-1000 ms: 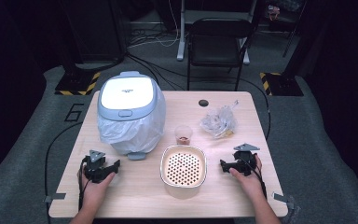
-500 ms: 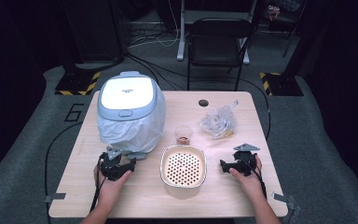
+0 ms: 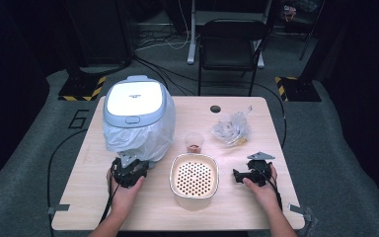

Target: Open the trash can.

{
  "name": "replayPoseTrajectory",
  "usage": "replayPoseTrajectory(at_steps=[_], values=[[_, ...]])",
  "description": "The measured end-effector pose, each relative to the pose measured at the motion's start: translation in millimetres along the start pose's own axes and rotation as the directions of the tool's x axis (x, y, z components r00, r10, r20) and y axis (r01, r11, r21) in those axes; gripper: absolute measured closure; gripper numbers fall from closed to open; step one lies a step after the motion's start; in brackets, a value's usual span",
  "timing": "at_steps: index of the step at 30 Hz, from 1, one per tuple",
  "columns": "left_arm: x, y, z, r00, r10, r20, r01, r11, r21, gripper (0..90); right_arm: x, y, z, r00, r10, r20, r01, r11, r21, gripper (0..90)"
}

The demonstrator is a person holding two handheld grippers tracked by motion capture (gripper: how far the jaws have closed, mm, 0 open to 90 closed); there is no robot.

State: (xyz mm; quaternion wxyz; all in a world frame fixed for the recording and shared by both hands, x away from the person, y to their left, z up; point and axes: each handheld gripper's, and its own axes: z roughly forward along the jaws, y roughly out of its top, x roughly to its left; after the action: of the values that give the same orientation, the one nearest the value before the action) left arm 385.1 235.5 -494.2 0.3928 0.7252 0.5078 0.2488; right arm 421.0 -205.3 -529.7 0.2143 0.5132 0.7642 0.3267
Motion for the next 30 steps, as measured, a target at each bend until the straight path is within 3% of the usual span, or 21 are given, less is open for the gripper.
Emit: replayPoseTrajectory(at_steps=[4,8,9,11,13,15,18,23,30], values=[[-0.9,0.8,7.9,0.9998,-0.007,-0.017,0.007,0.9998,0.02,60.0,0.0,0.0,0.0,1.0,0.0,0.0,0.0,1.0,0.0,0.0],[-4.6,-1.7,14.4,0.9966,-0.026,-0.079,0.028,0.9992,0.03,51.6,0.0,0.0,0.0,1.0,0.0,0.0,0.0,1.0,0.0,0.0],[-5.5,-1.9,16.5,0.9965,-0.054,-0.064,0.054,0.9985,-0.004,51.2,0.0,0.0,0.0,1.0,0.0,0.0,0.0,1.0,0.0,0.0],[-2.7,-1.8,18.0,0.9966,-0.052,-0.065,0.052,0.9986,-0.005,53.3,0.0,0.0,0.0,1.0,0.0,0.0,0.0,1.0,0.0,0.0],[-3.6,-1.8,18.1,0.9959,-0.065,-0.063,0.064,0.9979,-0.014,61.1,0.0,0.0,0.0,1.0,0.0,0.0,0.0,1.0,0.0,0.0],[-3.3,-1.3,17.8,0.9971,-0.046,-0.061,0.046,0.9989,-0.004,68.7,0.0,0.0,0.0,1.0,0.0,0.0,0.0,1.0,0.0,0.0],[-4.4,-2.1,19.9,0.9975,-0.036,-0.061,0.035,0.9993,-0.017,72.6,0.0,0.0,0.0,1.0,0.0,0.0,0.0,1.0,0.0,0.0],[-0.8,-3.8,21.8,0.9976,-0.056,-0.039,0.056,0.9983,-0.018,73.3,0.0,0.0,0.0,1.0,0.0,0.0,0.0,1.0,0.0,0.0],[-4.0,-6.9,23.1,0.9978,-0.049,-0.044,0.047,0.9985,-0.027,73.6,0.1,0.0,0.0,1.0,0.0,0.0,0.0,1.0,0.0,0.0]])
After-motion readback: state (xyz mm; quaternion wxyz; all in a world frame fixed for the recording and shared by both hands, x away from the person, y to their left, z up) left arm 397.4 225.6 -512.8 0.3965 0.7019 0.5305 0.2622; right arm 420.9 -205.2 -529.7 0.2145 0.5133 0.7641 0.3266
